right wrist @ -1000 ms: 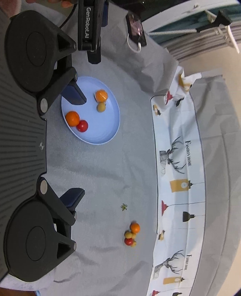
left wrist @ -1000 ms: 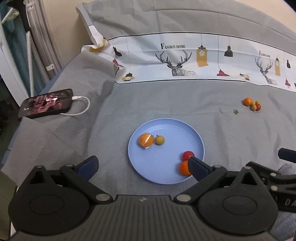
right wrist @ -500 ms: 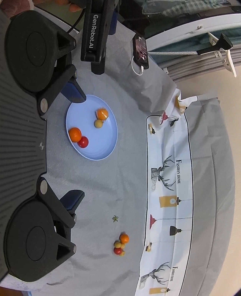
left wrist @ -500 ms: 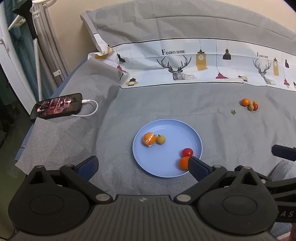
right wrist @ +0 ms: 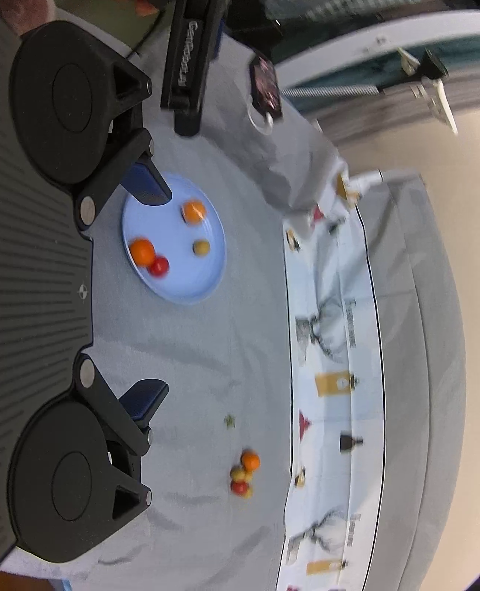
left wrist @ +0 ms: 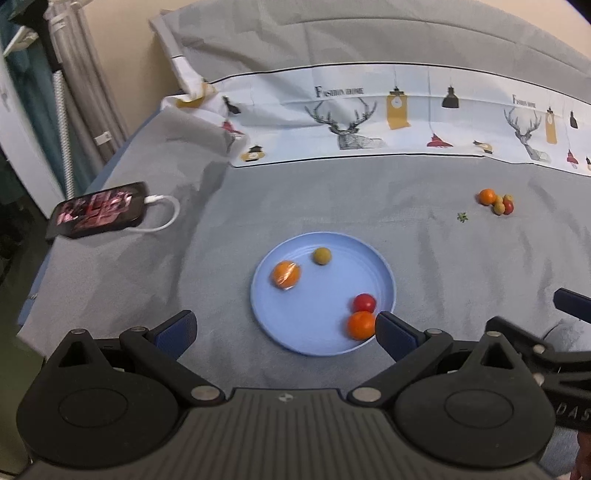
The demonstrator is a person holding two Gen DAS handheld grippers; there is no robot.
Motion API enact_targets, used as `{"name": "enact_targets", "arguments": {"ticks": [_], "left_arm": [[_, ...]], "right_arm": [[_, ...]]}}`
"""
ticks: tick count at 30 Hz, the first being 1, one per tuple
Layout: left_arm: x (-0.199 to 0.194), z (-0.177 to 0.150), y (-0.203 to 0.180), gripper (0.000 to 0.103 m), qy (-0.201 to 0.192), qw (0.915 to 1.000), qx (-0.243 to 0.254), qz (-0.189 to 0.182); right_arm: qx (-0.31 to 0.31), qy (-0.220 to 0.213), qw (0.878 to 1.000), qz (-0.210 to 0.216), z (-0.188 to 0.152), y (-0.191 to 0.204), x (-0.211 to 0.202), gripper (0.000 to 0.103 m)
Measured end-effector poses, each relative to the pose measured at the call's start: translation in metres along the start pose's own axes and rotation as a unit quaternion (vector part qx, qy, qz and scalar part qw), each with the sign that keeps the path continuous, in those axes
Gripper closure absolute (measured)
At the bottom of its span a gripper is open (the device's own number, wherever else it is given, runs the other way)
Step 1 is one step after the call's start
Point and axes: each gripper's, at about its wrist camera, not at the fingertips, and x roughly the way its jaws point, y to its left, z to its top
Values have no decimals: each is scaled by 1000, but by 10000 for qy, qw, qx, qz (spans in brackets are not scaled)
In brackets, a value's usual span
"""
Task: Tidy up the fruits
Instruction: 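Move both open tools toward the cluster of fruits beyond the plate, then grasp an orange with the left tool while the right tool grasps a red tomato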
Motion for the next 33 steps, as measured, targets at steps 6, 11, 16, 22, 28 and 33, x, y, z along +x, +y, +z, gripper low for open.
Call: {"name": "enact_targets", "arguments": {"ticks": [6,11,16,22,28,33], "left_arm": [[34,44,-53,0,-89,9986,426,-301],[88,92,-131,0,-322,9914,921,-869],[163,132,-217,0,-333,9795,1596,-1186],[254,164,-299,0,-72,9659,2068,-1553],[314,187,-339,0,283,9571,2158,-1911],[338,196,-355,0,346,9474,2259,-2242]], "right_arm": [[458,-273,9936,-995,11,-68,19,3],[864,-420,9789,-1802,28,-153,53,3],[1042,-413,9665,-2309,43,-231,111,3],[1140,-32,9652,-2353,43,-294,189,3],[769,184,9752,-2067,39,-306,250,3],[343,73,9763,-2133,40,-304,273,3]]}}
